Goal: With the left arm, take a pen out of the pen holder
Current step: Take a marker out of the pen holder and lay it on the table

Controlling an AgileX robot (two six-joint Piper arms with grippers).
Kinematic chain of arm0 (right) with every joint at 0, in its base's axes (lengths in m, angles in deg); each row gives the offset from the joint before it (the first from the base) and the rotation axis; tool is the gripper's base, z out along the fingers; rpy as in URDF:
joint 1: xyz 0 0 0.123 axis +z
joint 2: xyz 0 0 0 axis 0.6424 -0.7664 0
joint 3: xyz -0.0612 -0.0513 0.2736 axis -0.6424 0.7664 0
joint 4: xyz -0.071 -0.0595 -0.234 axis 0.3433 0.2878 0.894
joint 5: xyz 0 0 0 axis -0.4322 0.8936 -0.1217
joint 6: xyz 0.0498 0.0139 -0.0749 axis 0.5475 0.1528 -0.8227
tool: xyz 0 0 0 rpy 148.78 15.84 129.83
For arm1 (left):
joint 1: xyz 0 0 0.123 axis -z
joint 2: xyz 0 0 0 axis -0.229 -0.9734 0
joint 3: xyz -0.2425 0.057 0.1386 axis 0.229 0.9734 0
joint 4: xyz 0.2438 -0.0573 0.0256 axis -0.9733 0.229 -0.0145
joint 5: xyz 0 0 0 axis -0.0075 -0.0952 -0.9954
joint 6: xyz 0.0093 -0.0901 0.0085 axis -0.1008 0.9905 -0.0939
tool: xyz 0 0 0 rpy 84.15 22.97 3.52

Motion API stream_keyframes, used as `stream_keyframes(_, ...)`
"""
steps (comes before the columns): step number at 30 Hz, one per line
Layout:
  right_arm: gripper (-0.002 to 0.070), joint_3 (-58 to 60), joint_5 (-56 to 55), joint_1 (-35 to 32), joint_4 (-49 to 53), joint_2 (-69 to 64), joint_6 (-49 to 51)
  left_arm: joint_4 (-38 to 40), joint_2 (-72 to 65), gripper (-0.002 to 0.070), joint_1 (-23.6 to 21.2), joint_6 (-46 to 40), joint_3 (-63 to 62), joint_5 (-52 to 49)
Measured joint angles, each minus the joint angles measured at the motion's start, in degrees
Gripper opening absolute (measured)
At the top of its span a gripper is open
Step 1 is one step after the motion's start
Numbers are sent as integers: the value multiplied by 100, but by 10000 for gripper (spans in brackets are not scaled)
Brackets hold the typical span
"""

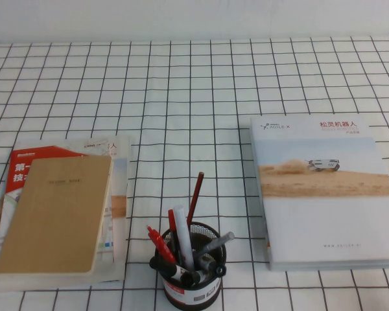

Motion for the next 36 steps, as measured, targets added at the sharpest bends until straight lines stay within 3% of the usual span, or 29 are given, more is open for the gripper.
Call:
stream_keyframes(12,-15,0,0,0,0,0,0,443,0,-2,0,94,9,1161)
stream_keyframes(21,-15,0,0,0,0,0,0,594,-429,-2,14,-37,-911,-87)
stream_keyframes(30,-15,0,0,0,0,0,0,616,-1927,-2,962,-834,-2101,-73)
stream_keyframes(36,-15,0,0,0,0,0,0,616,-3552,-2,1312,-1191,-2927,-292)
